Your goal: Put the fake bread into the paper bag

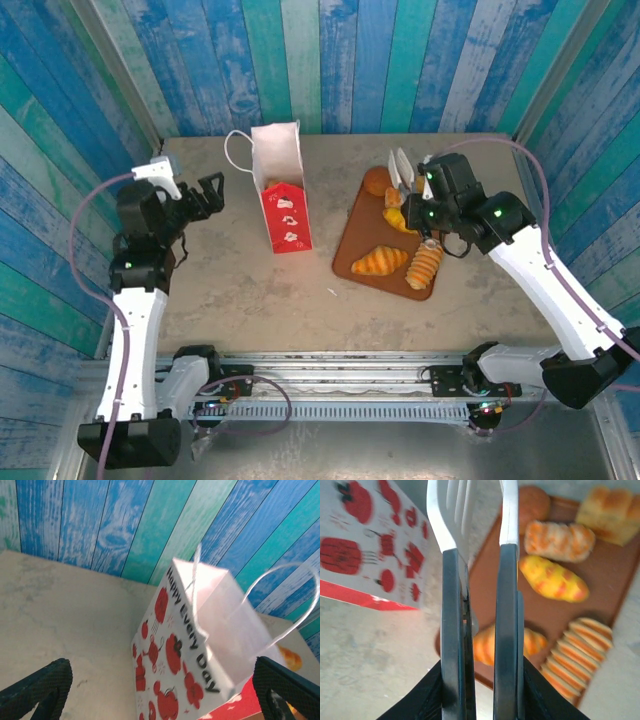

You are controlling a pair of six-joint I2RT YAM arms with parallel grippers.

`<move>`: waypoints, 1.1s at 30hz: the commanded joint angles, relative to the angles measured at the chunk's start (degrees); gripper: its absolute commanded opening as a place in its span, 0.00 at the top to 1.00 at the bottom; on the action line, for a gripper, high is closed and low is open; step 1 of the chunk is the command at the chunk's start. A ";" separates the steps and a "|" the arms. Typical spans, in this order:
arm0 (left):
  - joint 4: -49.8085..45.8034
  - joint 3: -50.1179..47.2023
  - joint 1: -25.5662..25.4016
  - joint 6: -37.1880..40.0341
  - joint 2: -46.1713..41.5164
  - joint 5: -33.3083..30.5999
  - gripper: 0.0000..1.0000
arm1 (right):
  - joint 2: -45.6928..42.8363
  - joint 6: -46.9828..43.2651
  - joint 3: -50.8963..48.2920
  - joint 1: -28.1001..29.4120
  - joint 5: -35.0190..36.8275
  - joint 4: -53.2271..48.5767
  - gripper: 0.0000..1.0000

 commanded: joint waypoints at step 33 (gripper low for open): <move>0.18 -6.66 0.27 3.12 -1.70 -1.20 0.06 | 20.99 -37.62 5.77 -11.05 6.62 -14.03 0.61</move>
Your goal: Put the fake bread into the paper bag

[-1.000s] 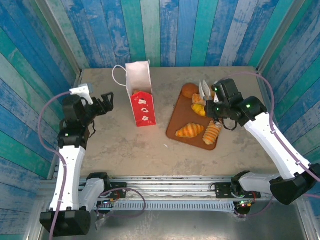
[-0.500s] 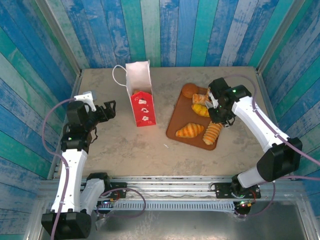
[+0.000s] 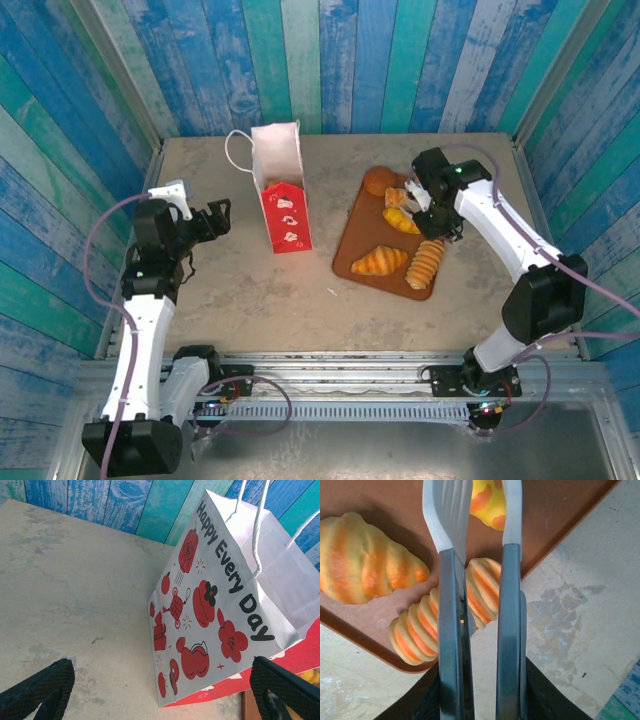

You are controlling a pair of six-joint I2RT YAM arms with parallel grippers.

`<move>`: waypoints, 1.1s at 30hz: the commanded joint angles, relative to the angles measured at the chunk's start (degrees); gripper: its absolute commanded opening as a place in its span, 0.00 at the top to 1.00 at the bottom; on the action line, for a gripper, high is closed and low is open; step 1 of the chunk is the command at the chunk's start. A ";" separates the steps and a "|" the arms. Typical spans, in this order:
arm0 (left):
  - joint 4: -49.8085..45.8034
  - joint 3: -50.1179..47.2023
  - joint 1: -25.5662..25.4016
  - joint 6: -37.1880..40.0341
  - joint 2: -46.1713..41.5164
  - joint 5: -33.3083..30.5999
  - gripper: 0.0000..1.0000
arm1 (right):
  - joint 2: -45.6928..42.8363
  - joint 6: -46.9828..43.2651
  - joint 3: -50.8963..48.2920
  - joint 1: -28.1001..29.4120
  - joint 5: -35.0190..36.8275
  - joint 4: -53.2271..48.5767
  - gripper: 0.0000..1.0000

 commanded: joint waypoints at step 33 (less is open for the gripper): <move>0.14 2.98 0.27 1.10 1.55 -1.74 0.06 | 8.47 -6.16 5.12 -1.20 -0.47 -1.60 0.48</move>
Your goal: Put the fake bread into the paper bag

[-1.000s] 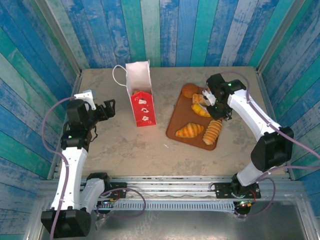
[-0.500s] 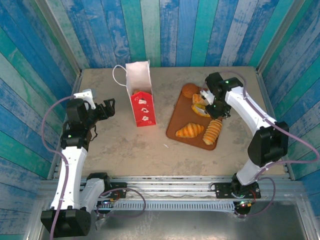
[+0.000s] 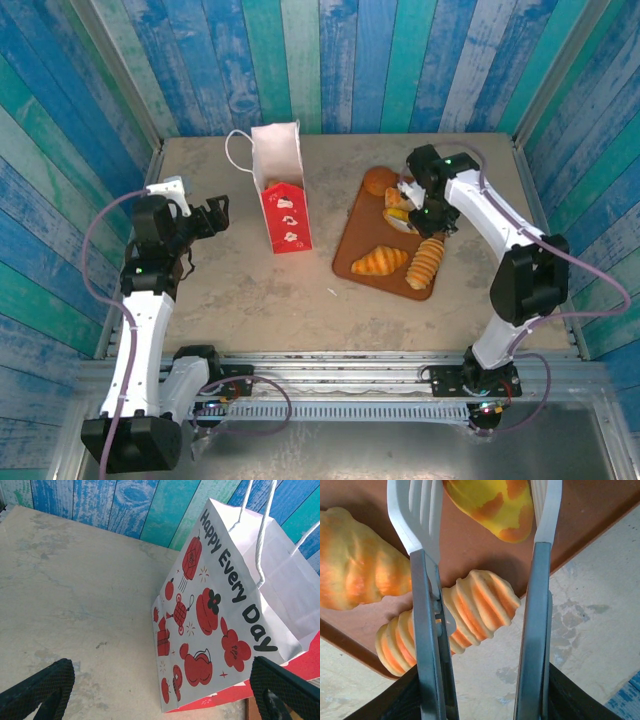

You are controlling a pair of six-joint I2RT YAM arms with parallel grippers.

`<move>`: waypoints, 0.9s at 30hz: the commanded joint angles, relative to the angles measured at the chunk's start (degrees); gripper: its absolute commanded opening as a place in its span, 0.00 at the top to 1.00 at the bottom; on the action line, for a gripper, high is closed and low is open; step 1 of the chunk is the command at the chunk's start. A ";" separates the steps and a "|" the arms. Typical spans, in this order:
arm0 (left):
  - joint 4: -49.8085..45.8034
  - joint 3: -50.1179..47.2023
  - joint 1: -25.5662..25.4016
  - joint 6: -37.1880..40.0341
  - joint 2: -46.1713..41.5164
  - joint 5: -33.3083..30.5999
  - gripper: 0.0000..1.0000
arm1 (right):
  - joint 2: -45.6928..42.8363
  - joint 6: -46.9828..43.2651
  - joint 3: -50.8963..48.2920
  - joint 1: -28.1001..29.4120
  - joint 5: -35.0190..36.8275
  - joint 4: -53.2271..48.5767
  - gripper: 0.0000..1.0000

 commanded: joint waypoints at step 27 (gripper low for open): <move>0.78 4.56 0.27 -2.20 1.19 -1.92 0.06 | -4.43 1.36 2.24 -0.13 -1.57 -0.51 0.80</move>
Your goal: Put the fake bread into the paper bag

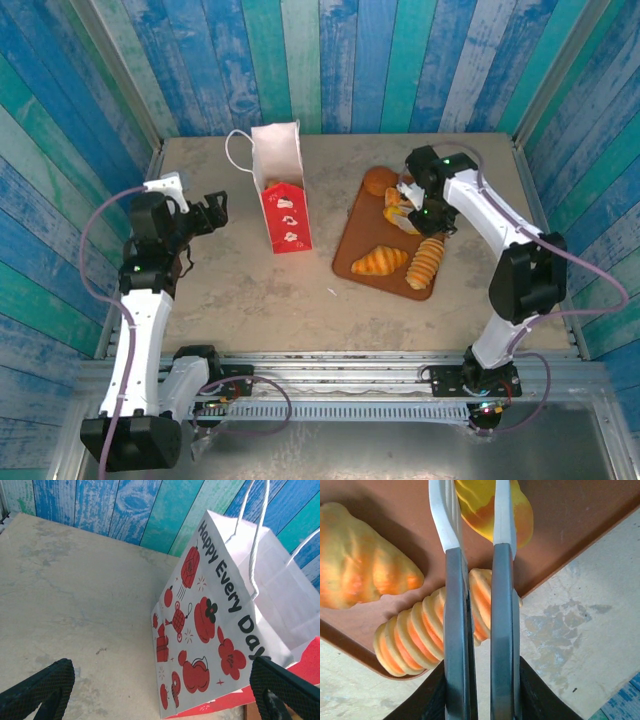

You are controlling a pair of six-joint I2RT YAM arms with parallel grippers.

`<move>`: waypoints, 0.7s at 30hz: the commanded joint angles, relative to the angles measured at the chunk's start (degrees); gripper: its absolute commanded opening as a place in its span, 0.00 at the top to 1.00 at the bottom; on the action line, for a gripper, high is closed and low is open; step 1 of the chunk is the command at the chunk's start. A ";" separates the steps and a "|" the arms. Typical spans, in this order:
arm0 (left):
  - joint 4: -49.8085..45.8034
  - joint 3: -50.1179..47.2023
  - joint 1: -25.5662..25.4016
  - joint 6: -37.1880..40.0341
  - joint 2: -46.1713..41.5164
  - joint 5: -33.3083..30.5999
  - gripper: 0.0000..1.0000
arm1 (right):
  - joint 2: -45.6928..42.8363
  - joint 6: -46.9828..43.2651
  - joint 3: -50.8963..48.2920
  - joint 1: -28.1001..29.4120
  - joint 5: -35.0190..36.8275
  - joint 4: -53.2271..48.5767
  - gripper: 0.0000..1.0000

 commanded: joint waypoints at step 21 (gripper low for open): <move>-9.62 36.45 0.27 -2.67 30.64 15.93 0.03 | -26.35 22.54 3.48 2.16 -20.80 17.99 0.83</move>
